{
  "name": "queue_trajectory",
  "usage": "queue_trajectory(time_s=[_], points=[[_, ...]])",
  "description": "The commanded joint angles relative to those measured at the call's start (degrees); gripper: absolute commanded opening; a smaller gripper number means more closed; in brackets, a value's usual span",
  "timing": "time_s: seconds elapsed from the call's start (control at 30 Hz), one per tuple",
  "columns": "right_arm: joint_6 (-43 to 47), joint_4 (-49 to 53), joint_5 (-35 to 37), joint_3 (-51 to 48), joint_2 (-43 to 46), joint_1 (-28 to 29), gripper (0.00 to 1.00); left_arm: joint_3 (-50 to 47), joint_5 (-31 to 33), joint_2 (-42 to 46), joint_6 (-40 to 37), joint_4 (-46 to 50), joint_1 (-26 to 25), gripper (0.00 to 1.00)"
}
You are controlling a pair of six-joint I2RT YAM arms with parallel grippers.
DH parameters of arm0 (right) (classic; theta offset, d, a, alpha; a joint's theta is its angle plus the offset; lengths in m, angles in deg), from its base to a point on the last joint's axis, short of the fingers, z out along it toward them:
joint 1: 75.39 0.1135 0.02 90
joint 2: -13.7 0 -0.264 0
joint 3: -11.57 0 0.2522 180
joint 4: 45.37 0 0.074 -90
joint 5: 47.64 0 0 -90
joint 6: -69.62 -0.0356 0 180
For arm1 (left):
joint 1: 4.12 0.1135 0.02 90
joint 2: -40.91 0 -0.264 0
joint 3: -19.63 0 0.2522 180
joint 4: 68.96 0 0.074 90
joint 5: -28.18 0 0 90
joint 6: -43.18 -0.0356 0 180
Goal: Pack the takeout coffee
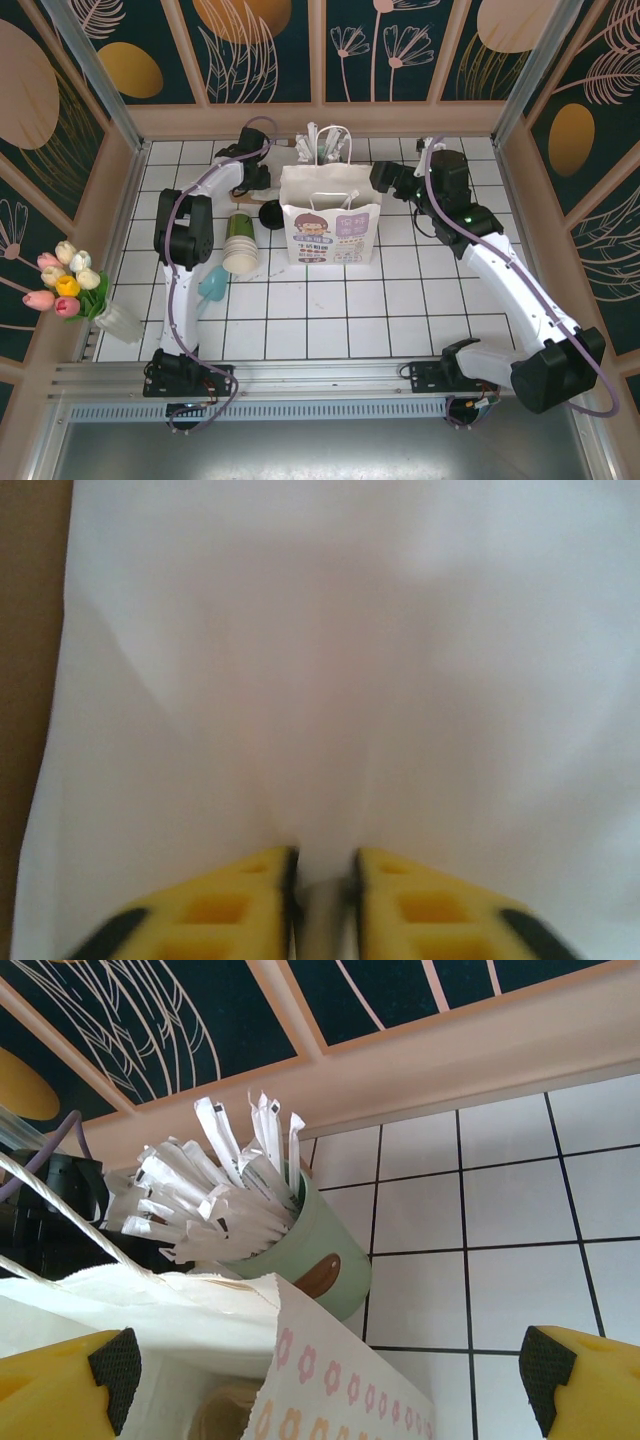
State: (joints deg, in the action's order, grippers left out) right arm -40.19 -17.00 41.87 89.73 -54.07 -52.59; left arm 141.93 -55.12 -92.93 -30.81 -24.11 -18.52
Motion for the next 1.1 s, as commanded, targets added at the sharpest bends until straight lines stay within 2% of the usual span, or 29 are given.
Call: queue_trajectory(time_s=[0.0, 0.17, 0.23, 0.33, 0.47, 0.53, 0.77, 0.83, 0.9, 1.07], points=[[1.02, 0.62, 1.11, 2.3, 0.26, 0.72, 0.99, -0.1, 2.35, -0.13, -0.5, 2.25, 0.37, 0.14], [1.17, 0.69, 2.22, 2.31, -0.02, 1.19, 0.99, 2.16, 2.34, 0.6, -0.8, 3.64, 0.41, 0.16], [1.26, 0.86, 2.35, 2.31, -0.03, 1.36, 0.99, 2.88, 2.27, 0.74, -0.89, 4.14, 0.39, 0.14], [1.38, 0.86, 2.61, 2.31, -0.01, 1.5, 0.99, 3.92, 2.0, 0.96, -0.98, 4.65, 0.4, 0.02], [1.53, 0.88, 2.71, 2.31, -0.04, 1.57, 0.99, 4.91, 2.18, 0.95, -0.9, 5.24, 0.35, 0.04], [1.6, 0.88, 2.84, 2.31, -0.04, 1.63, 0.99, 5.11, 2.26, 0.98, -1.03, 5.33, 0.33, 0.0], [1.62, 0.95, 2.93, 2.31, 0.02, 1.72, 0.99, 5.89, 1.57, 0.96, -1.38, 5.86, 0.33, 0.0], [1.62, 0.9, 2.91, 2.31, 0.0, 1.73, 0.99, 5.97, 1.6, 0.91, -1.57, 5.89, 0.34, 0.04], [1.62, 0.86, 3.01, 2.3, -0.02, 1.83, 0.99, 5.91, 1.4, 0.78, -1.84, 5.91, 0.33, 0.0], [1.66, 1.07, 3.11, 2.48, -0.04, 1.86, 0.99, 5.88, 1.34, 0.6, -1.85, 5.7, 0.42, 0.0]])
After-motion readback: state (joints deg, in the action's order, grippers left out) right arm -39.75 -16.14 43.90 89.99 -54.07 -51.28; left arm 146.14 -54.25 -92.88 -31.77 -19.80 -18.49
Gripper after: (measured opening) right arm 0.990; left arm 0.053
